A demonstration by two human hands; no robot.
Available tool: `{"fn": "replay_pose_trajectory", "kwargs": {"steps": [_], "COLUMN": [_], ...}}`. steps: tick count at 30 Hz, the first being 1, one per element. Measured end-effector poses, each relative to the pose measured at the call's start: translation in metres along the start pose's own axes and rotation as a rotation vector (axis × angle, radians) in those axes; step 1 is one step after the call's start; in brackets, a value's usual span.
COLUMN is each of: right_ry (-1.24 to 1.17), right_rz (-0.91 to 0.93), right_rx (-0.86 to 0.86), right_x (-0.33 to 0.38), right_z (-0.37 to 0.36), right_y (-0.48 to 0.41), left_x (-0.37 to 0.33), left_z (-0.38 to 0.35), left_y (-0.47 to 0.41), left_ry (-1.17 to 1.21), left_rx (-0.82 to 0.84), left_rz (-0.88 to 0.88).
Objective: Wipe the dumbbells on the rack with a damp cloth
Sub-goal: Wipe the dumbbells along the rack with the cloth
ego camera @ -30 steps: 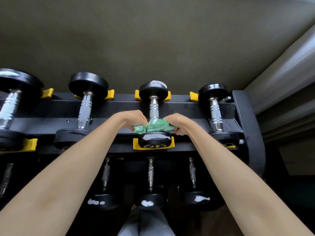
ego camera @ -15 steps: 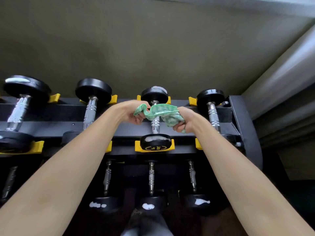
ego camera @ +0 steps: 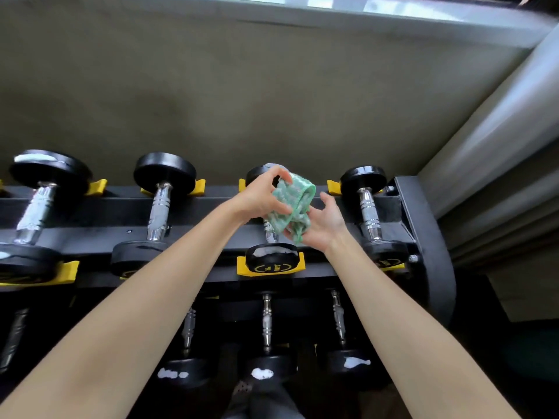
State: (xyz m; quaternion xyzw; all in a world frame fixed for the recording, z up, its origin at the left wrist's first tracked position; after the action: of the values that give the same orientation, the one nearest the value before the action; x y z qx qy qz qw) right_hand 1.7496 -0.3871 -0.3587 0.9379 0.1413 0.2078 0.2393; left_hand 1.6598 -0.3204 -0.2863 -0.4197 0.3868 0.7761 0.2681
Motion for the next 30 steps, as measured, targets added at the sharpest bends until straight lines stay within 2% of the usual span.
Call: {"fn": "replay_pose_trajectory", "kwargs": {"steps": [2,4,8,12,15,17,19,22,24,26,30], "right_ry": [-0.007,0.086,0.141,0.131,0.19,0.332,0.597,0.908,0.974,0.972,0.949], "right_rz": [-0.02,0.0,0.081,0.178,0.328,0.463,0.543,0.525,0.438,0.38,0.476], "right_rx": [0.11,0.124,-0.044,-0.129,-0.243,-0.363,-0.496,-0.593,-0.606,-0.618,-0.664], "right_x": [0.0,0.001,0.005,0.009,0.016,0.024,0.028,0.015,-0.003,-0.021,-0.039], "right_z": [-0.011,-0.019,-0.011,0.004,0.02,0.031,0.038,0.042,0.045,0.048,0.039], "right_y": [0.008,0.012,0.01,0.015,0.025,0.036,0.047,0.055,0.054,0.054,0.065], "left_x": [-0.002,-0.003,0.005,0.027,0.048,0.064,0.076,0.09,0.098,0.104,0.112], "left_z": [-0.002,-0.003,0.0,0.008,0.015,0.019,0.017,0.0,-0.009,-0.013,-0.013], "left_y": [-0.001,-0.003,-0.007,-0.006,0.002,0.006,0.008,0.016,0.024,0.029,0.036], "left_ry": [-0.066,-0.112,-0.1,0.058,0.114,0.134,0.123,0.113,0.135,0.19,0.323], "left_rx": [-0.01,-0.039,-0.141,-0.148,-0.255,-0.338,-0.297,-0.094,-0.002,0.018,-0.015], "left_rz": [-0.021,-0.041,-0.012,0.078,0.158,0.244,0.368,0.518,0.575,0.587,0.543]}}
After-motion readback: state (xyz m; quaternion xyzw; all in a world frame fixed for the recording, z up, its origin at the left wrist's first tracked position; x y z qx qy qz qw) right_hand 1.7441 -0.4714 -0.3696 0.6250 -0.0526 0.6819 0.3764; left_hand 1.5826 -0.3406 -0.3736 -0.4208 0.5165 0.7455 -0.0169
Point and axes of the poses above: each hand's wrist, its own y-axis away from the middle knuckle, its own z-axis out of the back of the hand, x = y × z, the point moved 5 cm from there along -y, towards the middle knuckle, and after that the axes turned 9 degrees about x, right-handed, at the moved point
